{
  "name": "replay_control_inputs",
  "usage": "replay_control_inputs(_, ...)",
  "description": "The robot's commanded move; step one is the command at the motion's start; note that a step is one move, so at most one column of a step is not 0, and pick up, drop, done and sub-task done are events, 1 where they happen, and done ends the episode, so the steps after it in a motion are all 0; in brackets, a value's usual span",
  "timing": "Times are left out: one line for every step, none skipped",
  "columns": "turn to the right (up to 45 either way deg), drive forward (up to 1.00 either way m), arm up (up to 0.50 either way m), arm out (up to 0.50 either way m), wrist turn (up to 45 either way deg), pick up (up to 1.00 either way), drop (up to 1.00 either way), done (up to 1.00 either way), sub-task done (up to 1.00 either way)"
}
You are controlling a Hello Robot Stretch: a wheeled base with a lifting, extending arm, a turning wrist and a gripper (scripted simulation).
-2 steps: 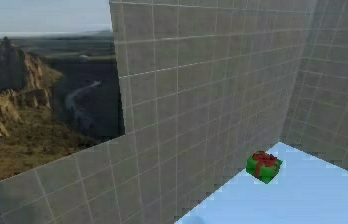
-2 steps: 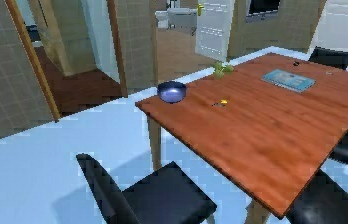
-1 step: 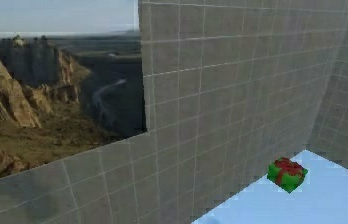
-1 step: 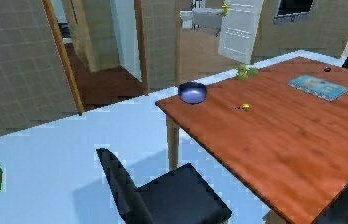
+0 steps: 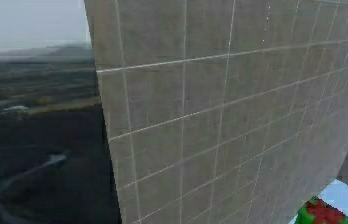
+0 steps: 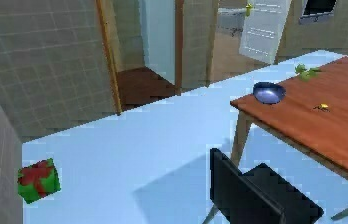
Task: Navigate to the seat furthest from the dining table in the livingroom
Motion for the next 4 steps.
replay_control_inputs(45.0, 0.00, 0.00, 0.00, 0.0, 0.00, 0.00, 0.00, 0.00)
replay_control_inputs(9.0, 0.00, 0.00, 0.00, 0.0, 0.00, 0.00, 0.00, 0.00)
replay_control_inputs(0.0, 0.70, 0.00, 0.00, 0.0, 0.00, 0.00, 0.00, 0.00)
replay_control_inputs(45.0, 0.00, 0.00, 0.00, 0.0, 0.00, 0.00, 0.00, 0.00)
